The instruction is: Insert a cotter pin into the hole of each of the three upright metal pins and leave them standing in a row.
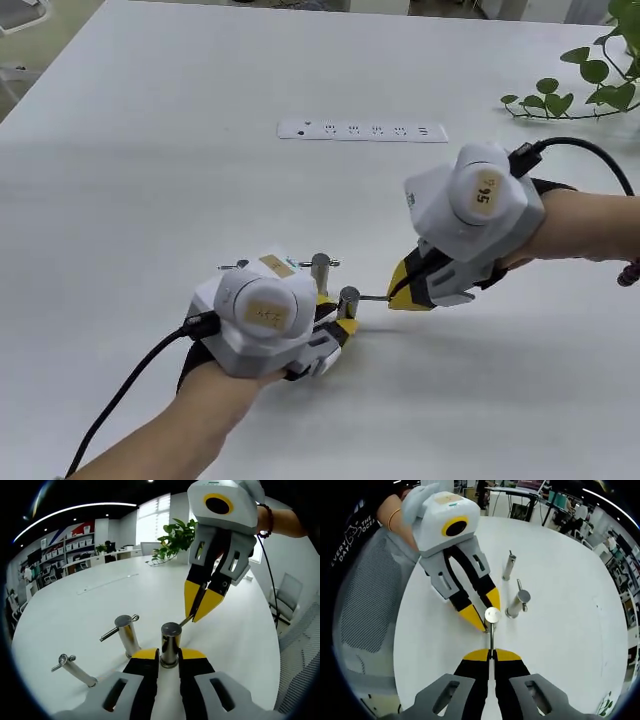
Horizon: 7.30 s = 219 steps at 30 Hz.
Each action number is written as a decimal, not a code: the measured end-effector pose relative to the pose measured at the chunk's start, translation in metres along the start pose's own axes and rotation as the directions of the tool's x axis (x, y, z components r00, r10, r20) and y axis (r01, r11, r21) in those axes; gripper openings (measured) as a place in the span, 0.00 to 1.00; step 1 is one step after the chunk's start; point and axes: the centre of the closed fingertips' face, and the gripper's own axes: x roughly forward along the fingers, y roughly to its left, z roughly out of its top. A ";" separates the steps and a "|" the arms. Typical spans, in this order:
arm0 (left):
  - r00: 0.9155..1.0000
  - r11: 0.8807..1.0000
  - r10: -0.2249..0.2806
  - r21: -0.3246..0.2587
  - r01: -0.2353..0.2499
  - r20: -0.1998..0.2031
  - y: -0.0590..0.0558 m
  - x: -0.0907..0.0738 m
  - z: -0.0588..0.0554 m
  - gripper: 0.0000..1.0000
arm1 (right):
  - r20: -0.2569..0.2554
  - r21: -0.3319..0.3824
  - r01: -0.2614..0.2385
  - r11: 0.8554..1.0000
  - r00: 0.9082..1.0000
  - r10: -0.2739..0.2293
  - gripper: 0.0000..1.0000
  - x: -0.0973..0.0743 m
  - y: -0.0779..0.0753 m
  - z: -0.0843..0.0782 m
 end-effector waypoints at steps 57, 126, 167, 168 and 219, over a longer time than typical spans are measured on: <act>0.997 0.995 0.074 -0.058 -0.075 -0.022 0.000 0.002 -0.008 0.10 | 0.071 0.066 0.054 0.996 0.996 -0.059 0.00 0.000 -0.001 0.019; 0.999 0.999 0.045 -0.025 -0.046 -0.020 0.010 -0.052 -0.009 0.42 | 0.185 0.246 0.024 0.969 0.980 -0.072 0.08 0.026 -0.004 0.039; 0.991 0.988 0.131 -0.083 -0.128 0.040 0.048 -0.120 -0.007 0.66 | 0.137 0.180 0.012 0.984 0.990 -0.037 0.08 0.003 -0.020 0.012; 0.990 0.988 0.132 -0.089 -0.128 0.044 0.049 -0.120 -0.007 0.66 | 0.136 0.180 0.013 0.984 0.990 -0.038 0.08 0.002 -0.021 0.012; 0.987 0.986 0.133 -0.112 -0.122 0.094 0.044 -0.131 0.002 0.99 | 0.109 0.195 0.058 0.979 0.991 -0.080 0.18 0.001 -0.046 -0.007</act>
